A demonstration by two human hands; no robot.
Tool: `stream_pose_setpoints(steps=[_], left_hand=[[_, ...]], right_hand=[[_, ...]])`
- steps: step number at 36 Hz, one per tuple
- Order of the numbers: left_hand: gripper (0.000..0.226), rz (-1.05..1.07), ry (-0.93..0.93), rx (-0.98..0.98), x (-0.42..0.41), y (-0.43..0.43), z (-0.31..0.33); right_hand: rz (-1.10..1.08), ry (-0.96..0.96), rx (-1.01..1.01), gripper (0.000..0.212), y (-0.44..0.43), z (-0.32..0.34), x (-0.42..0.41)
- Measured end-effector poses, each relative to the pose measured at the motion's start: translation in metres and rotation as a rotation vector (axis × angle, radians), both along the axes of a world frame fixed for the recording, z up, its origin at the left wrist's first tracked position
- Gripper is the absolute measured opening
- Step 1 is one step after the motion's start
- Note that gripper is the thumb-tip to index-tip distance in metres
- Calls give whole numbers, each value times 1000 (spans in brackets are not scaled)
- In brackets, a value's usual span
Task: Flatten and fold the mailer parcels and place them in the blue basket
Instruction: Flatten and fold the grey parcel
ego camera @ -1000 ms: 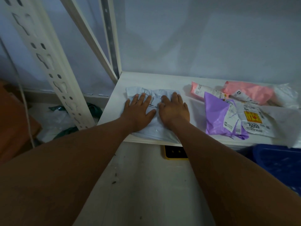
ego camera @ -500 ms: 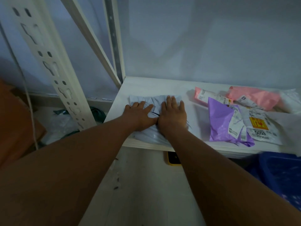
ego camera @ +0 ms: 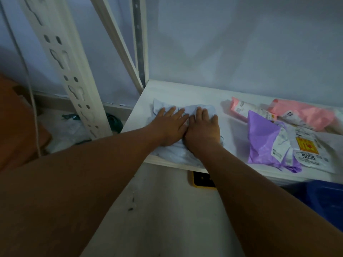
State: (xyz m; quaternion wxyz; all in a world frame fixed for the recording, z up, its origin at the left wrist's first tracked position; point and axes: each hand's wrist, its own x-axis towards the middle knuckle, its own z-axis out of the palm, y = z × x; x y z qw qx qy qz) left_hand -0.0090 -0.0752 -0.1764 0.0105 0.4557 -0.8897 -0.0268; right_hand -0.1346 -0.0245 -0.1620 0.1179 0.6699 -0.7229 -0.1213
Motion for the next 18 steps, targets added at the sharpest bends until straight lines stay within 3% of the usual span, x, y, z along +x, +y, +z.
stream_pose_setpoints(steps=[3,6,8,10,13,15,18], left_hand=[[60,-6,-69,57,0,-1,2],[77,5,-235,71,1,7,9],[88,93,-289,49,-3,7,16],[79,215,-325,31,-17,7,27],[37,314,-387,99,-36,15,50],[36,332,-338,154,-41,12,54],[41,316,-403,95,-46,7,65]], right_hand=[[48,-10,-121,58,5,6,1],[343,240,-173,50,9,10,7],[408,292,-178,46,14,20,14],[364,98,-166,40,18,27,13],[179,-213,-70,28,12,36,5],[56,-354,36,28,9,37,-3],[15,-412,81,31,10,27,-16]])
